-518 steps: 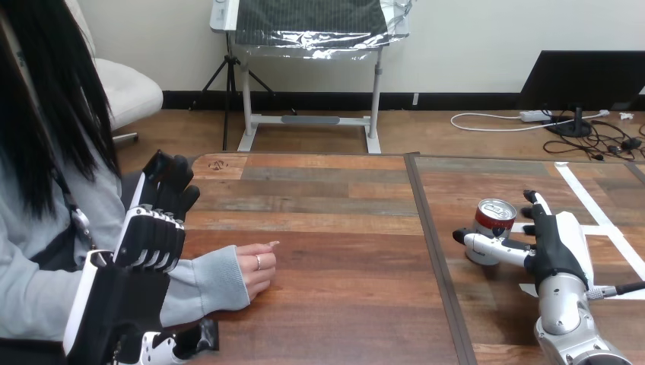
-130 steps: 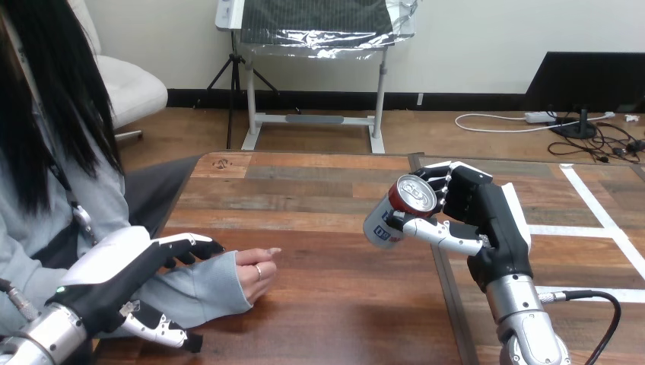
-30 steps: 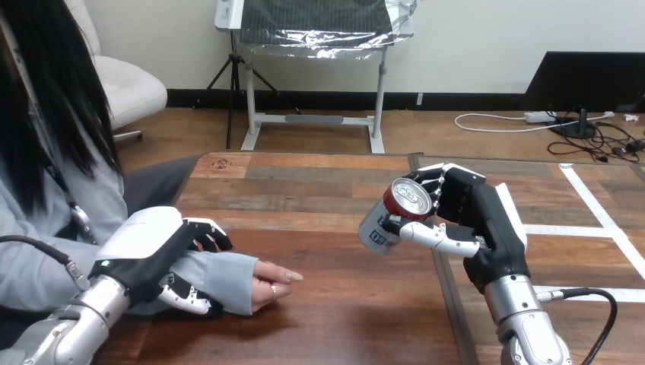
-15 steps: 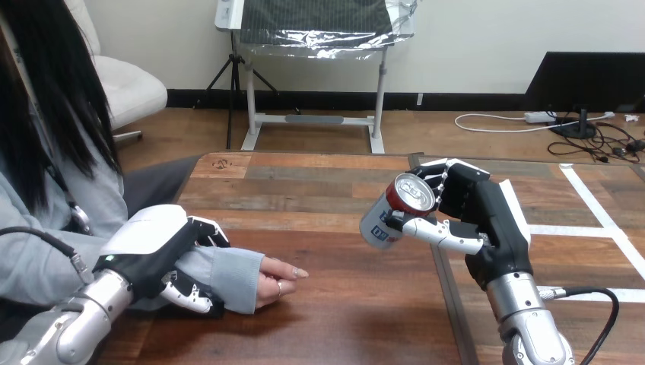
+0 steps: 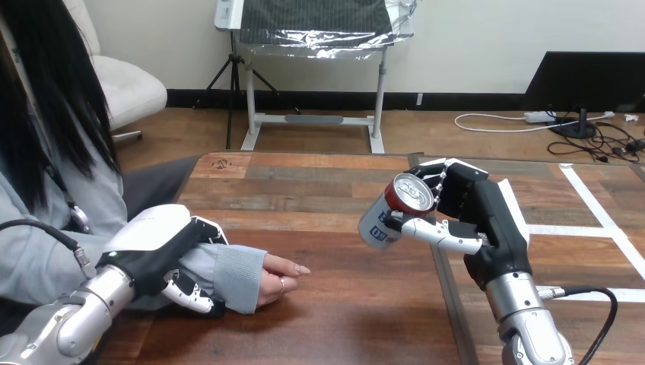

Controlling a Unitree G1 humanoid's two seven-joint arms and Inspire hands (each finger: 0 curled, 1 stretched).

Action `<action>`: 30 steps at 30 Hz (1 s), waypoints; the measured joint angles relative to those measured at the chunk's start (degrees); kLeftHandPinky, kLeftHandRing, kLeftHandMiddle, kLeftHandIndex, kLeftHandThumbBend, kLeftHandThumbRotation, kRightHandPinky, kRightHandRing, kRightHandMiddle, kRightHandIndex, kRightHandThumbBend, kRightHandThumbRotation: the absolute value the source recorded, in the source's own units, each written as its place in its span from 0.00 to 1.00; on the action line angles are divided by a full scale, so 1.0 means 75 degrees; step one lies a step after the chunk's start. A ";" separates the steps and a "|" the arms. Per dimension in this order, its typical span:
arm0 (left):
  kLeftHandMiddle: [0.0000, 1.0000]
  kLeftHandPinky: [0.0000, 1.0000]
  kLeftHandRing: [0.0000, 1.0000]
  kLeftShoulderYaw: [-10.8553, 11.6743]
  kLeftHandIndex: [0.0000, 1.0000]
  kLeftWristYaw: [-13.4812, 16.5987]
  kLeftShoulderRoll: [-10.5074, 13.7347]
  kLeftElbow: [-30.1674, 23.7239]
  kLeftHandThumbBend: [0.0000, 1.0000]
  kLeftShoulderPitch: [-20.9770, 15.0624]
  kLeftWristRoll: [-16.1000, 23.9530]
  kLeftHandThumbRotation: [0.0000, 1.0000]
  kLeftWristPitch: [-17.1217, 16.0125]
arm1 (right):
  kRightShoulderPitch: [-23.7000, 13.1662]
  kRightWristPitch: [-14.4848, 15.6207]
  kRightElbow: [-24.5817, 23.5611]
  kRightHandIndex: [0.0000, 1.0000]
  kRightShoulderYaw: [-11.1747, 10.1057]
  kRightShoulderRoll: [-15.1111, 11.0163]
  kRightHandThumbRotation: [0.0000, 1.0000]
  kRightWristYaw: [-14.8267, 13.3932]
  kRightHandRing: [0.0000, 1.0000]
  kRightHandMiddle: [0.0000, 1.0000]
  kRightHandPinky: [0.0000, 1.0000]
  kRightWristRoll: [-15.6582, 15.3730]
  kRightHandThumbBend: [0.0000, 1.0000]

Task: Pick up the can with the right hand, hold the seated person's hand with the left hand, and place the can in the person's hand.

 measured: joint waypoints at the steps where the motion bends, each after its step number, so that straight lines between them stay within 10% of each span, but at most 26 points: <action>1: 0.48 0.41 0.45 0.0000 0.50 -0.0012 0.0001 0.0000 0.96 -0.0002 -0.0006 0.00 0.0001 | 0.0000 0.0000 0.0000 0.49 0.0000 0.0003 0.00 0.0011 0.39 0.46 0.33 0.0002 0.83; 30: 0.37 0.27 0.32 -0.0001 0.39 -0.0006 0.0069 -0.0131 0.95 0.0123 -0.0059 0.00 -0.0359 | -0.0001 0.0106 0.0000 0.49 0.0019 0.0118 0.00 0.0056 0.39 0.46 0.33 -0.0009 0.83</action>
